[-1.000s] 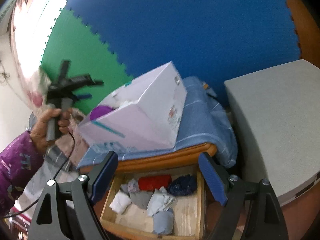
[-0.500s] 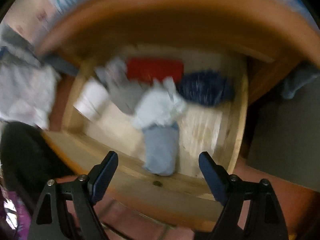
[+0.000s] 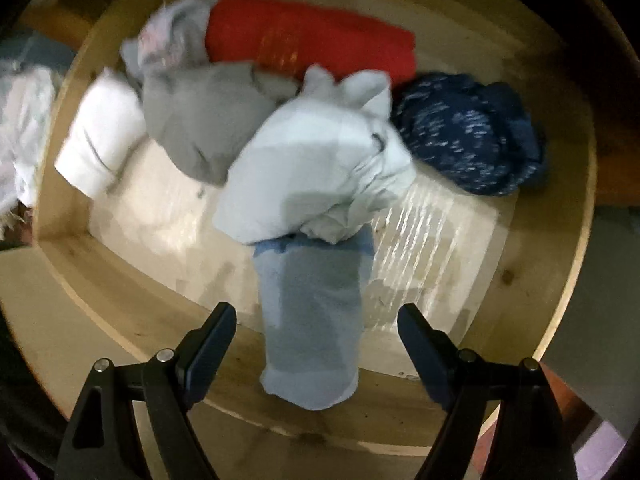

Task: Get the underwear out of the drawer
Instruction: 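Lower the right tool into the drawer and grasp the light blue briefs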

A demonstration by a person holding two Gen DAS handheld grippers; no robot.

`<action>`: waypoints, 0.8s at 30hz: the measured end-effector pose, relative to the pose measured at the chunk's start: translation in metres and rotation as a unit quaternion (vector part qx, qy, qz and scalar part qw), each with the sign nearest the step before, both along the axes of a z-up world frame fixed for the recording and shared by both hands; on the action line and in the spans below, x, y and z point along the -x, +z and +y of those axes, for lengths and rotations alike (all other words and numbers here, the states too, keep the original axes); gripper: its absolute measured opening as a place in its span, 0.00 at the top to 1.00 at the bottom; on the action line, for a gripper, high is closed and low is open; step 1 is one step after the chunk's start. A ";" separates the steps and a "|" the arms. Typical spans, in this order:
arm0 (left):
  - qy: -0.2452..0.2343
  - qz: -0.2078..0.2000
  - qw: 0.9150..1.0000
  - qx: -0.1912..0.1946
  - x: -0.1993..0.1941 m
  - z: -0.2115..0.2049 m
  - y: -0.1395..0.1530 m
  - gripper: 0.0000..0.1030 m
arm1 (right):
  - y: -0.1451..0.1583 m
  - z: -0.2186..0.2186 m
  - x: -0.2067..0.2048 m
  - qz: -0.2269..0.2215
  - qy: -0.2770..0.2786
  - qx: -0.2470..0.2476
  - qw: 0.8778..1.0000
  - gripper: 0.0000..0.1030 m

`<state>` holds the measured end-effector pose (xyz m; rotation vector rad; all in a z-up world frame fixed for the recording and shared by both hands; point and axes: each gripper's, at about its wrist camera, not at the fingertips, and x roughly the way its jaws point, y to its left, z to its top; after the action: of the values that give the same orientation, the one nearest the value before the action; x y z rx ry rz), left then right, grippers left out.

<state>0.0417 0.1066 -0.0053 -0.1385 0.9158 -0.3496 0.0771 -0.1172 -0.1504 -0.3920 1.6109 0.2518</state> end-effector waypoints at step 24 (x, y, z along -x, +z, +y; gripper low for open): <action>-0.010 0.021 1.000 -0.007 -0.006 -0.005 -0.009 0.01 | 0.069 -0.017 0.028 -0.046 0.007 -0.087 0.995 0.65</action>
<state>0.0481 0.1013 -0.0142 -0.1248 0.9609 -0.3597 0.0488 -0.1345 -0.0816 -0.2768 1.4828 0.3770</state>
